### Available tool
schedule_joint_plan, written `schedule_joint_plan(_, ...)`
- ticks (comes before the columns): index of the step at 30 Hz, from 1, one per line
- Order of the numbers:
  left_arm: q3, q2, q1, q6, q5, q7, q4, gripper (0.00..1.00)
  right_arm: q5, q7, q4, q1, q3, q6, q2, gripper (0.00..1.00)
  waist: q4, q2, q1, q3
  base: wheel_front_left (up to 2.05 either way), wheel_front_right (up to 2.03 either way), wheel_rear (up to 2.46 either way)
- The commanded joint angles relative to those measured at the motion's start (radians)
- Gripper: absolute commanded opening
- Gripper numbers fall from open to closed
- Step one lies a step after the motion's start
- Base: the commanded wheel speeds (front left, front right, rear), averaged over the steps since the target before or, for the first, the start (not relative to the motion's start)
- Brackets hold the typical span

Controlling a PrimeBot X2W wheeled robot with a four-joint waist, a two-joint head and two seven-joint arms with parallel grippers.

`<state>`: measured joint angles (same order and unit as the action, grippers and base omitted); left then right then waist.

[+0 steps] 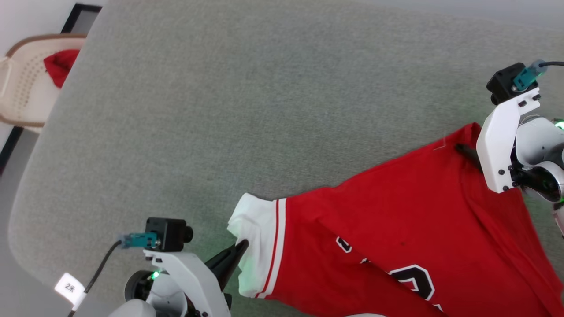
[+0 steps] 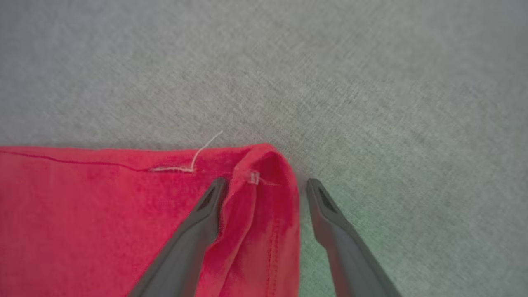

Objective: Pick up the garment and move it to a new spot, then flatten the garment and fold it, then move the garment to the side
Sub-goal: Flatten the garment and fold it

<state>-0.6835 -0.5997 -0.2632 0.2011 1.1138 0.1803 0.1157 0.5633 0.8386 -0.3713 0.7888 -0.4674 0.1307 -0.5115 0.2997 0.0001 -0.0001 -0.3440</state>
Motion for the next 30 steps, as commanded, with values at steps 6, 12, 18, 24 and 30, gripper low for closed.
schedule_joint_plan(6, -0.007, 0.018, -0.023, -0.016, -0.005, -0.002, -0.024, 0.0, 0.039, 0.134, -0.071, 0.028, -0.058, 0.0, 0.0, 1.0, 0.033, -0.0001, 0.0001, -0.026, 0.0, 0.0, 0.0)
schedule_joint_plan(12, -0.009, 0.027, -0.03, -0.025, -0.002, -0.004, -0.04, 0.0, 0.04, 0.265, -0.145, 0.041, -0.051, 0.0, 0.002, 0.0, 0.037, -0.0001, 0.0001, -0.031, 0.0, 0.0, 0.0)
schedule_joint_plan(18, -0.007, 0.026, -0.046, -0.029, 0.0, 0.003, -0.051, 0.0, 0.025, 0.284, -0.175, 0.085, 0.021, 0.0, 0.043, 0.0, 0.028, -0.0001, 0.0001, -0.022, 0.0, 0.0, 0.0)
schedule_joint_plan(24, 0.005, -0.013, -0.105, -0.026, -0.003, 0.061, -0.031, 0.0, 0.034, 0.268, -0.18, 0.137, 0.088, 0.0, 0.098, 0.0, 0.0, -0.0001, 0.0001, 0.016, 0.0, 0.0, 0.0)
schedule_joint_plan(30, 0.03, -0.09, -0.232, -0.023, -0.01, 0.175, -0.005, 0.0, 0.052, 0.24, -0.165, 0.17, 0.127, 0.0, 0.132, 0.0, -0.041, -0.0001, 0.0001, 0.076, 0.0, 0.0, 0.0)
